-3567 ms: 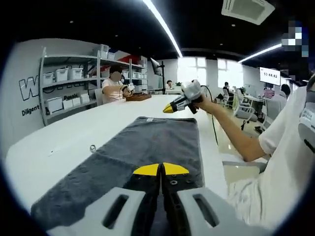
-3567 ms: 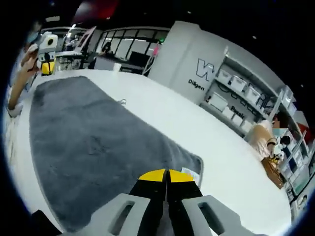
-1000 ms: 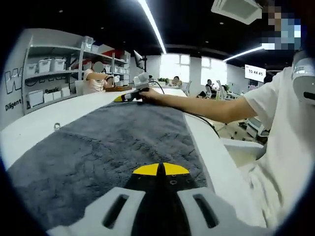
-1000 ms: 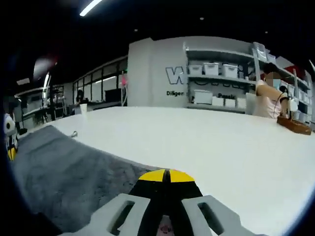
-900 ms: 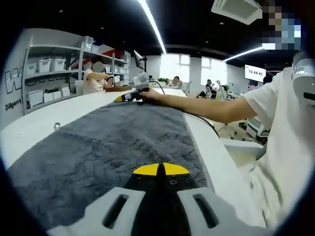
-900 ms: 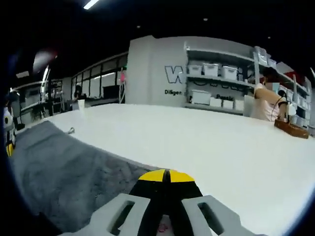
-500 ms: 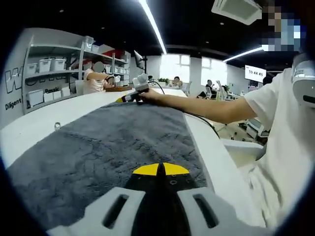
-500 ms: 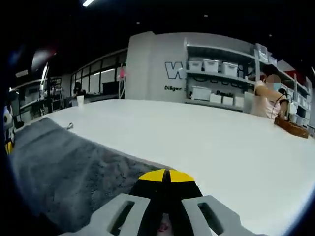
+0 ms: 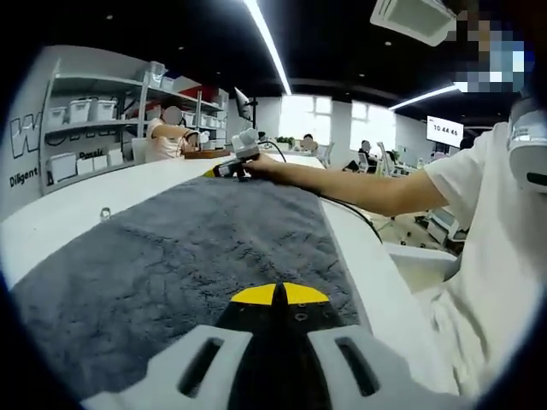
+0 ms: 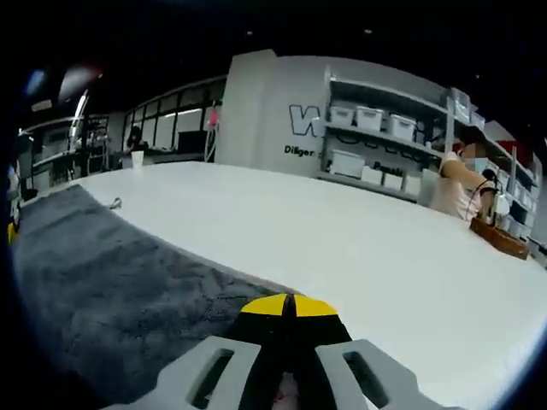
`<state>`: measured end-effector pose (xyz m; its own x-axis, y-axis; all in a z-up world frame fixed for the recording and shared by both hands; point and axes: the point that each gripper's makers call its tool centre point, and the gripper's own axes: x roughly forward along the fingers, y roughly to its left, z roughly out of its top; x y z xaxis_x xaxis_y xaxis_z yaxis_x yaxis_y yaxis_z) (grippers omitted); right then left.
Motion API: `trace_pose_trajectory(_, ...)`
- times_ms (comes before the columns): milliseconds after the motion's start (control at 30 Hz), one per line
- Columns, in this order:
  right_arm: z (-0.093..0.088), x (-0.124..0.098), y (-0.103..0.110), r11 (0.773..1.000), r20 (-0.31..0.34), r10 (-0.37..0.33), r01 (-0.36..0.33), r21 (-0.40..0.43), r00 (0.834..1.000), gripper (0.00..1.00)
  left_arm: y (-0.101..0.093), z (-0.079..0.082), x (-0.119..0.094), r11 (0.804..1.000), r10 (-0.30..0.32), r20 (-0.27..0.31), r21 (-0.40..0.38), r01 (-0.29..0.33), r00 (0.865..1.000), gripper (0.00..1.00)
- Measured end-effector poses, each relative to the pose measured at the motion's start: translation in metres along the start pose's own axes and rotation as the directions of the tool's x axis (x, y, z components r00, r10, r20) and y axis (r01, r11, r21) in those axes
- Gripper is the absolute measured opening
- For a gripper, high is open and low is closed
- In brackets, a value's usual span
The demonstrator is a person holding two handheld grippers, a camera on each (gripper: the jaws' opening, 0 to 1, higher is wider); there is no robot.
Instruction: Open the folded towel by lifting each exposed corner and separating the folded layers until the towel lies flat within the target outline without major curled edges
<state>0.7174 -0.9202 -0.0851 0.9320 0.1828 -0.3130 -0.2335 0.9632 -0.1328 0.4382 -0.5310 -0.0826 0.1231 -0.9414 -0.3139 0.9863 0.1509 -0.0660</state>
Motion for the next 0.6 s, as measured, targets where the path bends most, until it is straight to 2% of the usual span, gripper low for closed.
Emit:
trace_pose_trajectory(300, 0.002, -0.002, 0.003, 1.0, 0.009, 0.021, -0.021, -0.02, 1.0, 0.0, -0.001, 0.0, 0.0, 1.0, -0.002, 0.001, -0.008, 0.002, 1.0, 0.01)
trace_pose_trajectory(367, 0.004, -0.002, 0.006, 0.999, 0.017, 0.038, -0.038, 0.011, 0.999, 0.0, -0.002, 0.0, 0.0, 1.0, -0.003, 0.002, -0.007, 0.003, 1.0, 0.01)
trace_pose_trajectory(433, 0.004, -0.001, 0.007, 0.999, 0.016, 0.046, -0.046, -0.005, 0.999, 0.0, -0.003, 0.0, 0.0, 1.0, -0.002, 0.001, -0.008, 0.002, 1.0, 0.01)
trace_pose_trajectory(600, 0.016, -0.002, 0.016, 0.997, 0.057, 0.075, -0.074, -0.009, 0.996, 0.0, 0.002, 0.0, 0.0, 1.0, -0.007, 0.004, -0.024, 0.007, 1.0, 0.01)
